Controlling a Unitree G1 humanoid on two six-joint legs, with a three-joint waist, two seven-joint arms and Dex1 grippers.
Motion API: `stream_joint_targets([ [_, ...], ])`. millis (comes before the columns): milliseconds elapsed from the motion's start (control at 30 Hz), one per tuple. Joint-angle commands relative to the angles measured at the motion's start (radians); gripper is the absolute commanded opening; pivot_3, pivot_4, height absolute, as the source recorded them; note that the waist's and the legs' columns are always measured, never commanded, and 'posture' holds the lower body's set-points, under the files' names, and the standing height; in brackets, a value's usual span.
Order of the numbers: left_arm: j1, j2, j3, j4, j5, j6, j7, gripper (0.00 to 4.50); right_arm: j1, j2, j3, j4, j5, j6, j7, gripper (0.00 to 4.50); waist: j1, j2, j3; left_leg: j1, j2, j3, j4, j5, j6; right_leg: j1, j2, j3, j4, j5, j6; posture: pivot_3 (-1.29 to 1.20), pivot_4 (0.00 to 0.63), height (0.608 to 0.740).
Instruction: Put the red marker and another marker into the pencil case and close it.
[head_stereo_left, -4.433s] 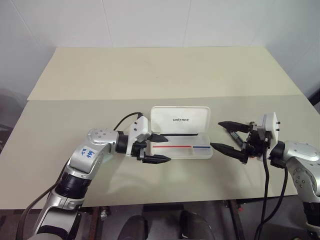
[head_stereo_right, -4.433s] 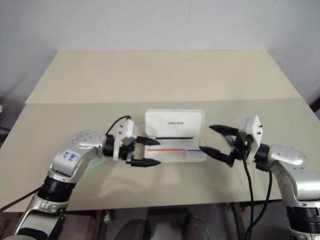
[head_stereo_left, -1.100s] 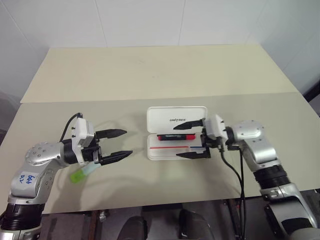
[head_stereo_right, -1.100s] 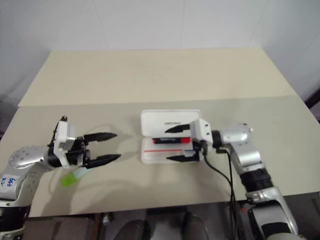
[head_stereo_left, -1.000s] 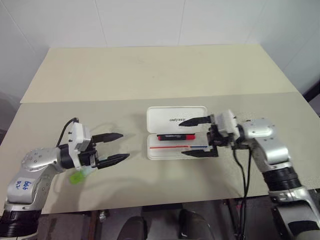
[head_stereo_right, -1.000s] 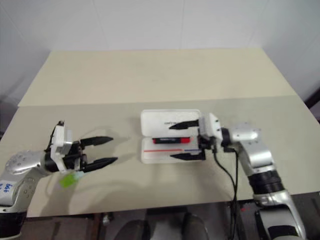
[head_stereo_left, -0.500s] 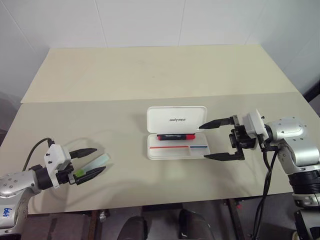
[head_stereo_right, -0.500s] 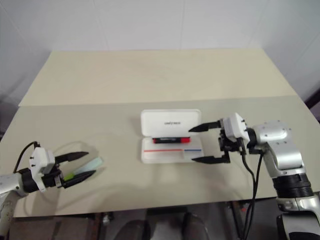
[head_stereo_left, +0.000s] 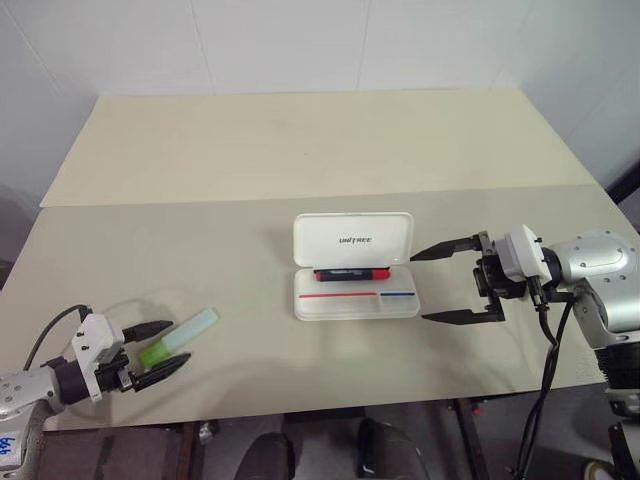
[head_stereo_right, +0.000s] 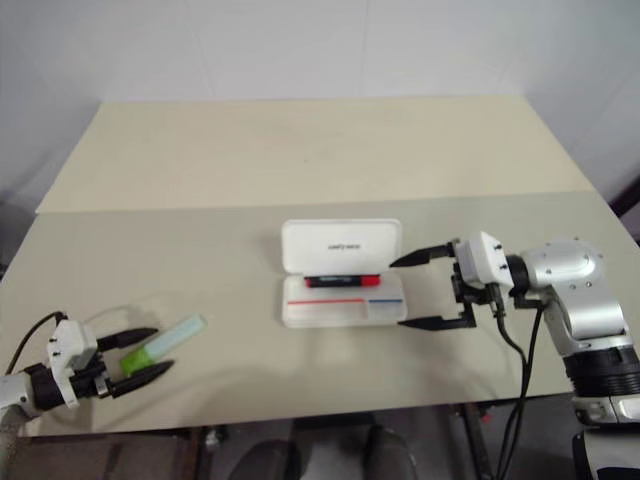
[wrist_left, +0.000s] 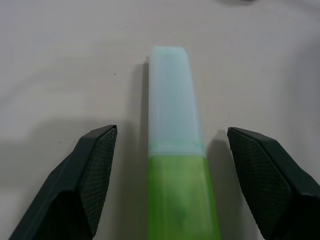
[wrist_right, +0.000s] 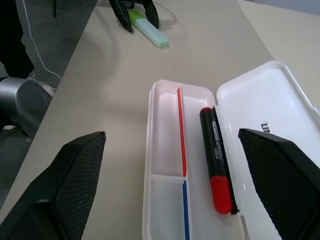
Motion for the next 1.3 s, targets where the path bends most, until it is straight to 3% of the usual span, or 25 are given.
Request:
stream_joint_targets([
  [33,-0.008,0.017,-0.011,0.037,0.031,-0.041,-0.02,3.76,-0.012,0.001,-0.015,-0.029,0.015,-0.009,0.053,4.48,-0.001,0.0,0.0,0.0,0.0,0.0,0.0,0.0,0.0,0.0,0.0,0.0,0.0,0.0,0.0,0.0,0.15,0.74],
  [167,-0.055,0.012,-0.021,0.062,0.034,-0.047,-0.012,2.86,-0.014,0.006,-0.016,-0.04,0.016,-0.005,0.042,4.5,0.0,0.0,0.0,0.0,0.0,0.0,0.0,0.0,0.0,0.0,0.0,0.0,0.0,0.0,0.0,0.0,0.15,0.74],
  [333,-0.072,0.004,-0.035,0.059,0.04,-0.042,-0.014,1.14,-0.004,0.01,-0.02,-0.056,0.016,-0.003,0.03,4.5,-0.001,0.0,0.0,0.0,0.0,0.0,0.0,0.0,0.0,0.0,0.0,0.0,0.0,0.0,0.0,0.0,0.15,0.74],
  [900,-0.238,0.009,-0.086,-0.225,-0.058,0.139,0.018,1.15,0.034,0.011,-0.042,-0.052,-0.014,-0.014,-0.01,4.5,0.02,0.0,0.0,0.0,0.0,0.0,0.002,0.0,0.0,0.0,0.0,0.0,0.001,0.0,0.0,0.0,0.15,0.74],
  [1133,-0.385,-0.009,-0.254,-0.29,-0.021,0.222,0.011,1.15,0.062,0.002,-0.064,-0.036,-0.031,-0.026,-0.028,4.5,0.023,0.0,0.0,-0.001,0.0,0.001,0.004,0.0,0.0,0.001,0.0,0.0,0.001,0.0,0.0,0.0,0.15,0.74],
  [1300,-0.5,-0.075,-0.378,-0.247,0.02,0.227,0.011,1.15,0.101,-0.006,-0.092,-0.062,-0.034,-0.022,-0.051,4.5,0.024,0.0,0.0,-0.001,0.0,0.001,0.006,0.0,0.0,0.001,0.0,0.0,0.001,0.0,0.0,0.0,0.15,0.74],
])
